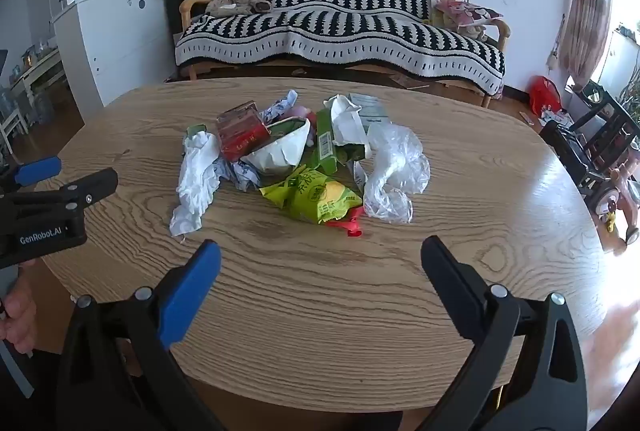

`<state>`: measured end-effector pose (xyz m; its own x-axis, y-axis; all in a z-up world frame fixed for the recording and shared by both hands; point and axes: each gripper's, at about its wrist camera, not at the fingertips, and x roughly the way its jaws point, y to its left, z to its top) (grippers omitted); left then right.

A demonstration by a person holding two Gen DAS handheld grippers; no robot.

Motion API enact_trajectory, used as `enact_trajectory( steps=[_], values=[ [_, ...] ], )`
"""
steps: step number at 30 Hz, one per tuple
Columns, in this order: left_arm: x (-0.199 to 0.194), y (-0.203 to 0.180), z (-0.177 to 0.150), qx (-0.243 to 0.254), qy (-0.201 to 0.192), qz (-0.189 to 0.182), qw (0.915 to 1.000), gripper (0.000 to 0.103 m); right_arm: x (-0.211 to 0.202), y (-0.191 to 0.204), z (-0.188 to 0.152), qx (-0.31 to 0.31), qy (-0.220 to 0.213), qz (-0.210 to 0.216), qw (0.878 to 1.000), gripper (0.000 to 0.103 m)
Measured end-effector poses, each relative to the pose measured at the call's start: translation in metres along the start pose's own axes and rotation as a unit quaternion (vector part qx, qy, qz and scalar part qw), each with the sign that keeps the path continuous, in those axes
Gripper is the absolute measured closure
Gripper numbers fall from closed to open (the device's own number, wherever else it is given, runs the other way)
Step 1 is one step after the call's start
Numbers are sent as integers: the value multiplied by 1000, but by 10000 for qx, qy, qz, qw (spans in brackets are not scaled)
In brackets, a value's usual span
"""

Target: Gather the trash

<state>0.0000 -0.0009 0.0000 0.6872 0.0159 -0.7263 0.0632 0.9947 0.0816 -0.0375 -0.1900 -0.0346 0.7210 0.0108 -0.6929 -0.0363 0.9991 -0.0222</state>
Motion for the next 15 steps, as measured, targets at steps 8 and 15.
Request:
enact_trajectory(
  steps=[8, 15],
  values=[
    [0, 3, 2, -84, 13, 28, 10000, 6, 1, -4, 1, 31, -6, -9, 10000, 6],
    [0, -4, -3, 16, -15, -3, 10000, 6, 1, -3, 1, 31, -6, -25, 10000, 6]
  ],
)
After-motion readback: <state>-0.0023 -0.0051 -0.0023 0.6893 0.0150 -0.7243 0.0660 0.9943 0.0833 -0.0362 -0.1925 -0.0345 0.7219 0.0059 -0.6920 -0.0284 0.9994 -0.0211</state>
